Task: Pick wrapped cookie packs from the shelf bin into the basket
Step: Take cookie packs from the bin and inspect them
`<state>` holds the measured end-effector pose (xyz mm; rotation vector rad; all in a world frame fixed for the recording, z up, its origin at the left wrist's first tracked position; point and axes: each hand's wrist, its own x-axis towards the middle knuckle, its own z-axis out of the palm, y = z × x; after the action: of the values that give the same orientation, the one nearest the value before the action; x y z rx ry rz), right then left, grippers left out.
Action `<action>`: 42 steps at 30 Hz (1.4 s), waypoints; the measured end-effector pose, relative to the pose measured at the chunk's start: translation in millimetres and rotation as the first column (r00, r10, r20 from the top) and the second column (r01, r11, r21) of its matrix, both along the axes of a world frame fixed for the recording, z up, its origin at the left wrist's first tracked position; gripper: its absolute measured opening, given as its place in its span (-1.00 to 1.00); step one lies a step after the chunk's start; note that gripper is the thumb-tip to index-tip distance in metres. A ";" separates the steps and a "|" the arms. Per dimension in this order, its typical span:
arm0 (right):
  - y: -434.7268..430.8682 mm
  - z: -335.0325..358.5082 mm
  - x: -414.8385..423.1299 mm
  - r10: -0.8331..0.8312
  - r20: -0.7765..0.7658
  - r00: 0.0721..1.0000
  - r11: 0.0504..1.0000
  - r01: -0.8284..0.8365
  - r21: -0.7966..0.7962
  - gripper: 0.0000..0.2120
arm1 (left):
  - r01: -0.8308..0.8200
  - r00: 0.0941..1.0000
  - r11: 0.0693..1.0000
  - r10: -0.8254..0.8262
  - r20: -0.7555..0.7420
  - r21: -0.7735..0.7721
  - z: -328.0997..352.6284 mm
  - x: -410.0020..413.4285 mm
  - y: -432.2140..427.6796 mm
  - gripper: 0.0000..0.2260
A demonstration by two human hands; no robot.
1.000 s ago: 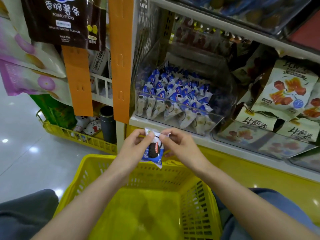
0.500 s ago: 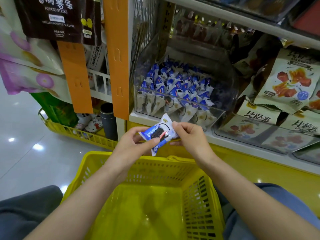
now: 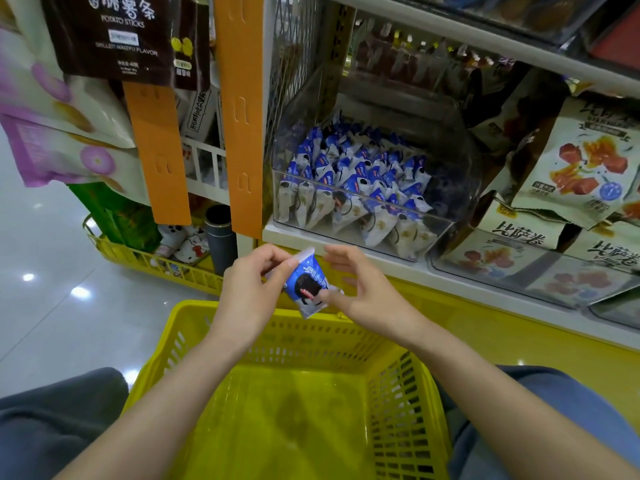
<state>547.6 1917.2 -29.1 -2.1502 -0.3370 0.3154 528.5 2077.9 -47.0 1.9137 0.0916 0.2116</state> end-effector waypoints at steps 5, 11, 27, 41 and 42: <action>3.7 4.0 -6.4 -0.031 0.110 0.993 0.993 0.017 0.119 -0.88 | 0.111 0.993 0.988 -0.116 0.037 0.107 -2.0 -4.1 -5.6 -0.87; 2.0 1.0 -7.4 -0.016 0.341 0.940 1.000 0.021 -0.011 -0.92 | 0.151 0.983 0.972 -0.167 -0.077 -0.179 0.3 -2.2 -8.3 -0.81; -1.2 5.7 -0.4 -0.185 -0.091 0.978 0.940 0.203 0.274 -0.88 | -0.054 0.998 0.998 0.053 -0.027 -0.040 -9.2 -1.3 -4.1 -0.59; 4.8 5.3 -8.6 -0.064 0.186 0.980 0.992 0.042 0.121 -0.91 | 0.005 0.989 0.934 -0.057 -0.136 -0.358 -3.3 -2.8 -14.9 -0.76; 7.1 6.1 -9.5 -0.070 0.112 0.991 0.981 0.048 0.186 -0.92 | -0.034 0.984 0.907 -0.044 -0.174 -0.419 -4.1 -2.6 -13.9 -0.76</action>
<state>538.1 1924.4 -23.0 -1.9977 -0.3545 0.1178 525.9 2064.0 -51.2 1.4955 0.2349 0.0098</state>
